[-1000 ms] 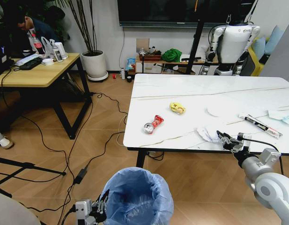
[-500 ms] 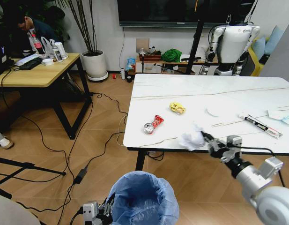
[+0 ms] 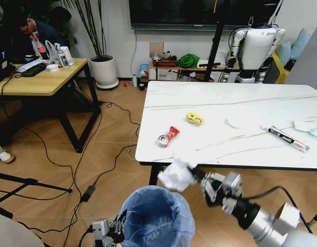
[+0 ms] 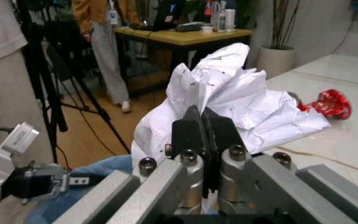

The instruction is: Pick up the trash bin and place the trash from the table into it.

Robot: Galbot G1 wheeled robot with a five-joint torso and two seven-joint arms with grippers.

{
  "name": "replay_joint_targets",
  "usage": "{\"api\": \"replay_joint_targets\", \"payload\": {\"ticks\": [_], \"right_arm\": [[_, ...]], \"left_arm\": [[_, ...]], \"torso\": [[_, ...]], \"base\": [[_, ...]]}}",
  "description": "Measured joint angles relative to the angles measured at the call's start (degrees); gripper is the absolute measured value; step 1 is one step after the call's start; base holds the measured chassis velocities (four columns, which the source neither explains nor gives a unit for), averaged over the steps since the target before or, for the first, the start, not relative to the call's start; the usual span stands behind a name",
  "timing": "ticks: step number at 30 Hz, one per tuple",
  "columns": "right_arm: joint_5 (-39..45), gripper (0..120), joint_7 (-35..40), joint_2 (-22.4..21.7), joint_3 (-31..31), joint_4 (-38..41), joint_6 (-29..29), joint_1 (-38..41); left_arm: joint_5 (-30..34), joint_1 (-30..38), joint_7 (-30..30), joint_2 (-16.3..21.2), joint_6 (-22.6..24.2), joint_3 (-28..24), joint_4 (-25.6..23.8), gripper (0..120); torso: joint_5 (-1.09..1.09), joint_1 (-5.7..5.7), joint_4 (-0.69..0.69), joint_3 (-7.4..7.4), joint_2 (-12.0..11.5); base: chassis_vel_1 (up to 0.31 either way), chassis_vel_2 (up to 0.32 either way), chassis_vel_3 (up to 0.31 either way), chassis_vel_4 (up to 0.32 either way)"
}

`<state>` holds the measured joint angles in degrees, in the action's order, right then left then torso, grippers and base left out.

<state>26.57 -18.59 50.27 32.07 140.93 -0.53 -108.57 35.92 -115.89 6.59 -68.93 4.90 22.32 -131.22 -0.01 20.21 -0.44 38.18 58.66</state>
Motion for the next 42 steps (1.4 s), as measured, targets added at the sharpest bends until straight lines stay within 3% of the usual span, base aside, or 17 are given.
{"api": "replay_joint_targets", "payload": {"ticks": [15, 26, 36, 42], "right_arm": [[-4.8, 0, -5.7, -0.7, -5.3, -3.2, 2.1, 1.4], [-3.8, 38, -6.7, 0.0, -4.1, -3.6, 2.2, 0.4], [11.4, 75, 3.9, -0.8, 7.4, 1.1, -1.9, 3.3], [12.1, 94, 6.7, -2.5, 8.0, -0.7, 0.0, 4.9]], "left_arm": [[-0.8, 0.2, 0.4, -3.0, 0.1, -0.9, -0.1, 0], [-0.7, -0.4, 0.8, -1.8, 0.0, -1.3, -1.1, 0], [0.0, 0.6, 1.1, 0.5, -0.1, -4.1, -1.0, 0], [0.2, 0.9, 1.2, 1.0, 0.0, -4.7, -0.9, 0]], "torso": [[0.01, 0.00, 0.02, 0.00, 0.0], [0.01, 0.00, 0.01, 0.00, 0.0], [-0.01, 0.00, 0.00, 0.00, 0.0], [0.01, 0.01, 0.02, 0.01, 0.0]], "base": [[0.000, 0.000, 0.000, 0.000], [0.000, 0.000, 0.000, 0.000], [0.000, 0.000, 0.000, 0.000], [0.000, 0.000, 0.000, 0.000]]}}
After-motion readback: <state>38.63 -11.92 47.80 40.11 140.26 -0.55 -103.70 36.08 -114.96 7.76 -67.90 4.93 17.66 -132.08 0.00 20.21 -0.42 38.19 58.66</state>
